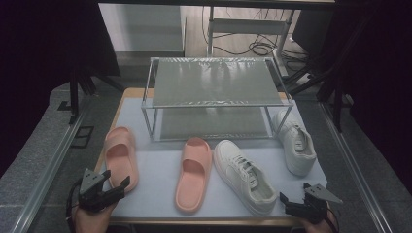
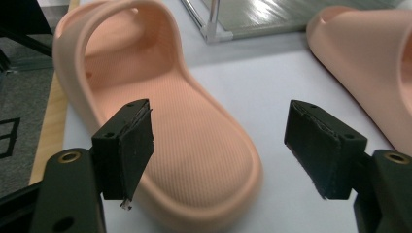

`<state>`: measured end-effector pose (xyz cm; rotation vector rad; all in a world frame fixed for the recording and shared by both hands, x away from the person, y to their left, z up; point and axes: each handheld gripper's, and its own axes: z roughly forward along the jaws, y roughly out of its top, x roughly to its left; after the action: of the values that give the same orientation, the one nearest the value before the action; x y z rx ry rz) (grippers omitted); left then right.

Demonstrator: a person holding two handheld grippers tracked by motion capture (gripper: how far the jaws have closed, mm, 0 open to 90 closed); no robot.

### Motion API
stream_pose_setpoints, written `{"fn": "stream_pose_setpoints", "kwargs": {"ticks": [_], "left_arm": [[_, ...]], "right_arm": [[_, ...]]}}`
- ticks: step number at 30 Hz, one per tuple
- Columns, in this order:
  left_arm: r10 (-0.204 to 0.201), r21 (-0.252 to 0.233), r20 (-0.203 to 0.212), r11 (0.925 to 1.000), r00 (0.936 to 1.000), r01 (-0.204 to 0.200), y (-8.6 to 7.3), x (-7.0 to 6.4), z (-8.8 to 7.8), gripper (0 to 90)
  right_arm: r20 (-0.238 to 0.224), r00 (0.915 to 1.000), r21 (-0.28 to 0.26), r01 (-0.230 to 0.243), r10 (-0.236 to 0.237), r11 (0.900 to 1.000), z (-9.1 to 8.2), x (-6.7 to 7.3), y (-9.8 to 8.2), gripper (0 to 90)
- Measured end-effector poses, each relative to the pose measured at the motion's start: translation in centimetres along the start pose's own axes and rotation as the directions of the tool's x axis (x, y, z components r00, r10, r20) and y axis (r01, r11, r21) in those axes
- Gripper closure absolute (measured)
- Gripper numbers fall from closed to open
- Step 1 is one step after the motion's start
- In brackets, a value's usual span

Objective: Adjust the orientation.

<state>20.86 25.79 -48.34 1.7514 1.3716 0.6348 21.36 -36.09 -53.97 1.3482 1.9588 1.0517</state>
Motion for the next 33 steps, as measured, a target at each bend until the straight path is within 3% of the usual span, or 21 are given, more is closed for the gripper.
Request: {"fn": "stream_pose_setpoints", "kwargs": {"ticks": [6, 13, 19, 33], "left_arm": [[0.019, 0.031, 0.001, 0.9993, 0.9998, -0.019, 1.2, -0.1, 1.9, 26.8], [0.021, 0.033, 0.005, 0.9992, 0.9998, -0.021, 1.9, -0.2, 3.0, 29.6], [0.039, 0.052, -0.030, 0.9979, 0.9988, -0.038, 3.2, 0.1, 4.6, 34.0], [0.001, 0.105, -0.073, 0.9944, 0.9974, 0.007, 5.4, 1.3, 7.5, 49.0]], "right_arm": [[-0.001, 1.0000, -0.001, 0.001, -0.001, 1.000, 0.0, 0.0, 0.0, 0.0], [-0.001, 1.0000, -0.002, 0.002, -0.002, 1.000, 0.0, 0.0, 0.0, 0.0], [-0.002, 1.0000, -0.002, 0.002, -0.002, 1.000, 0.0, 0.0, 0.0, 0.0], [-0.003, 1.0000, -0.004, 0.001, -0.002, 1.000, 0.0, 0.0, 0.0, 0.0]]}}
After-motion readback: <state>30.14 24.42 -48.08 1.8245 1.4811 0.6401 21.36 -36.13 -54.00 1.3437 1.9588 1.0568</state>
